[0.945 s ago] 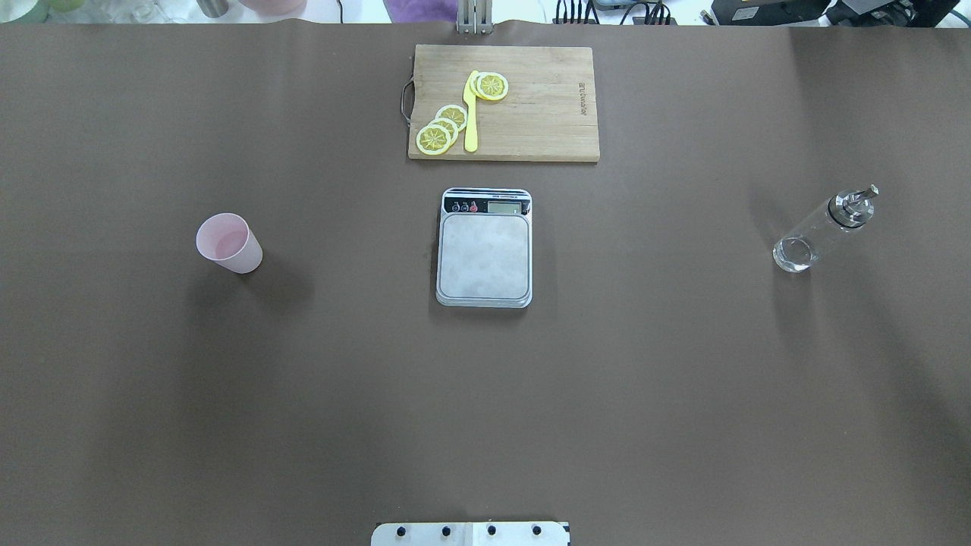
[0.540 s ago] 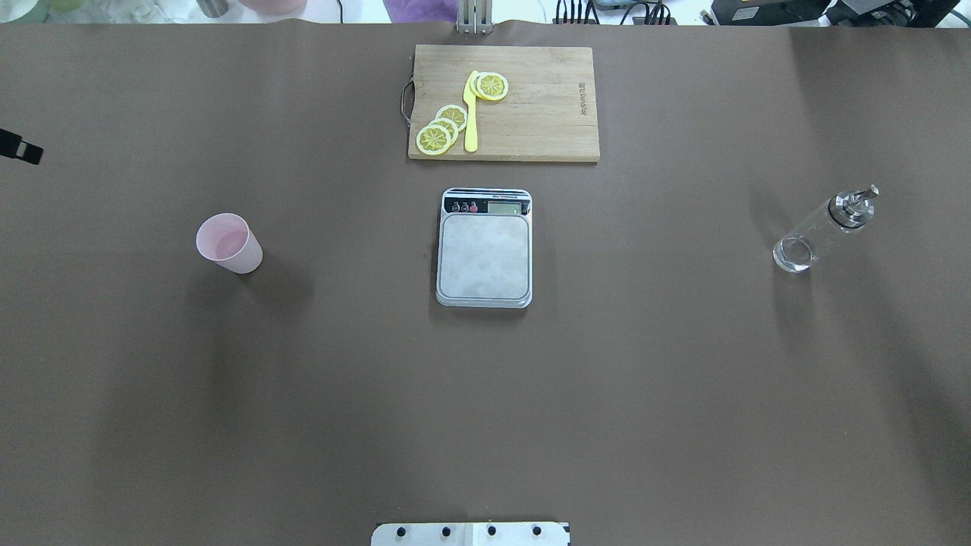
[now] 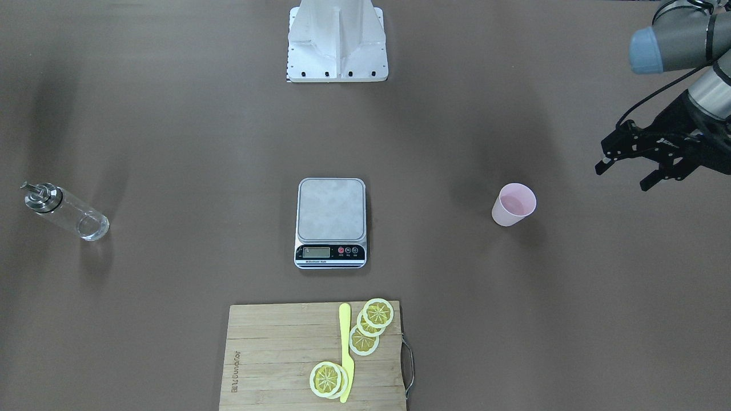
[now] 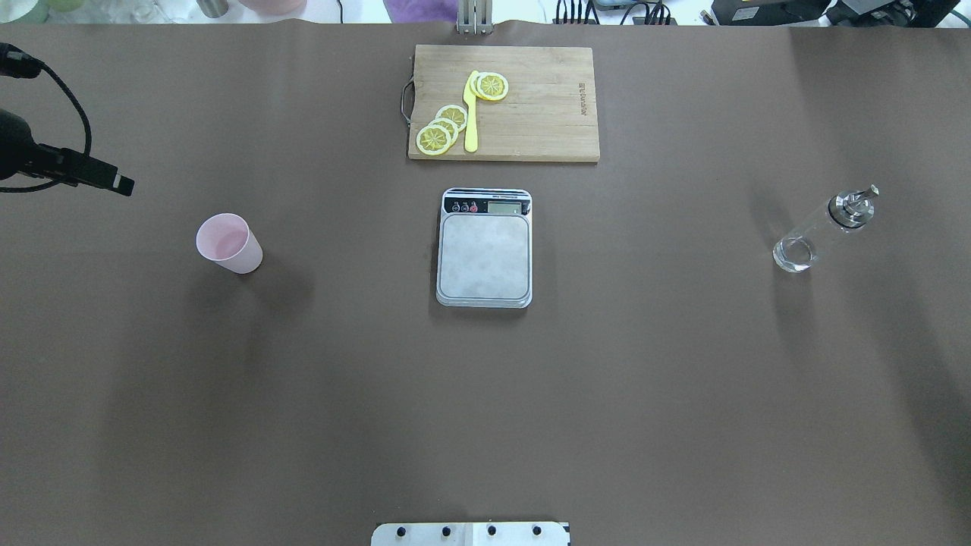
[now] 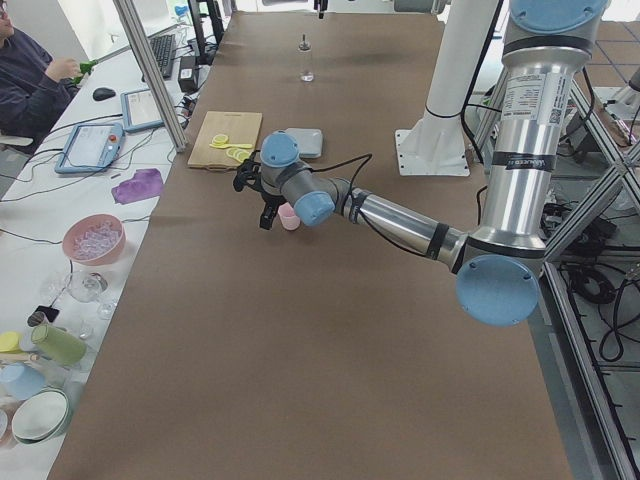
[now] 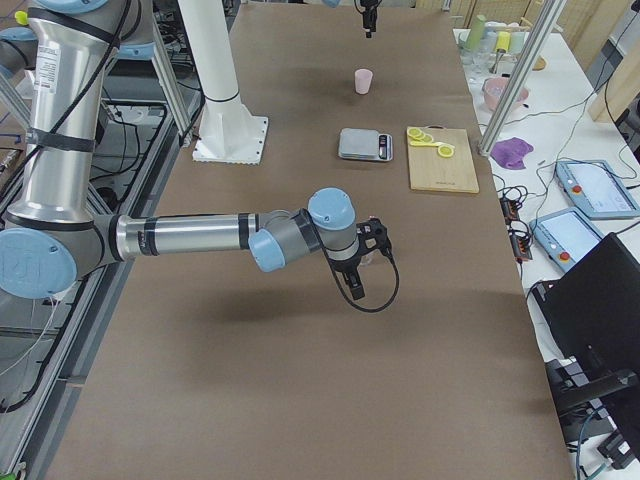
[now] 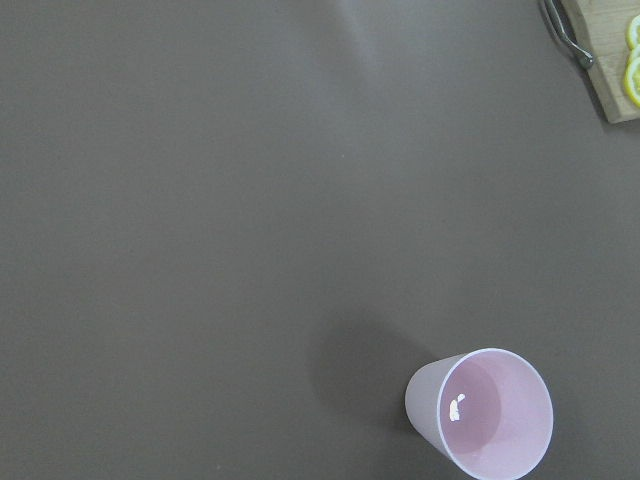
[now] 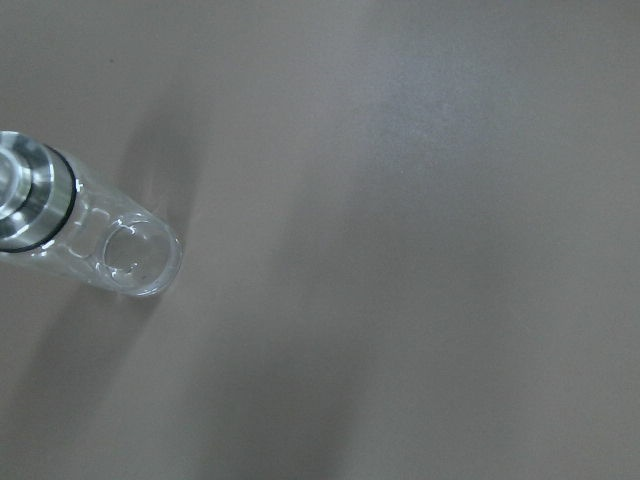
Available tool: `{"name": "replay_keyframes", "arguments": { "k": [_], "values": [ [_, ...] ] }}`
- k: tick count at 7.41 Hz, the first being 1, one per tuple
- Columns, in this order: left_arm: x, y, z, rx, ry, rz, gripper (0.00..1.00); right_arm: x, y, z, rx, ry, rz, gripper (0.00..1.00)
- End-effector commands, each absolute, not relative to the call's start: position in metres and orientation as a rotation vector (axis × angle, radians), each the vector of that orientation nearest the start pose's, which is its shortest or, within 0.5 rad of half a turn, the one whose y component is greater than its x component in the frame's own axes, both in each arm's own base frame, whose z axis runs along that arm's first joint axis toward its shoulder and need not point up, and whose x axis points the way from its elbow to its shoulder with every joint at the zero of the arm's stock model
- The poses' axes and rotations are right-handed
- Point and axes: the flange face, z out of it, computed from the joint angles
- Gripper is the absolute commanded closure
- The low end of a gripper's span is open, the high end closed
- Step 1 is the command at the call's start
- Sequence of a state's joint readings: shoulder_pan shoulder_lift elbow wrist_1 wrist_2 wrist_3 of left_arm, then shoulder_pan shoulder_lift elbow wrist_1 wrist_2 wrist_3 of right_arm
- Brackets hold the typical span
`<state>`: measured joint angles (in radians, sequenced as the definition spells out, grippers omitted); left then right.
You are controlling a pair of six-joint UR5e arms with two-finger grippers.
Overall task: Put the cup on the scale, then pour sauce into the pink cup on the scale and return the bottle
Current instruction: 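Reach the left gripper to the pink cup and close on its rim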
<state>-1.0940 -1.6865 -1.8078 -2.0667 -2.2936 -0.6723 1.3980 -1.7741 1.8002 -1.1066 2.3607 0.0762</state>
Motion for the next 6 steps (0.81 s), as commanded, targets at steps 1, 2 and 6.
{"name": "replay_keyframes", "arguments": {
  "k": [1, 2, 6],
  "values": [
    [0.228, -0.501, 0.42, 0.283, 0.983, 0.078, 0.09, -0.015, -0.426, 0.603, 0.403, -0.89, -0.322, 0.0],
    [0.257, -0.497, 0.416, 0.295, 0.952, 0.061, 0.13, -0.015, -0.426, 0.602, 0.407, -0.89, -0.324, 0.01],
    [0.3, -0.484, 0.427, 0.262, 0.928, 0.085, 0.52, -0.016, -0.427, 0.603, 0.405, -0.89, -0.322, 0.01]
  ]
}}
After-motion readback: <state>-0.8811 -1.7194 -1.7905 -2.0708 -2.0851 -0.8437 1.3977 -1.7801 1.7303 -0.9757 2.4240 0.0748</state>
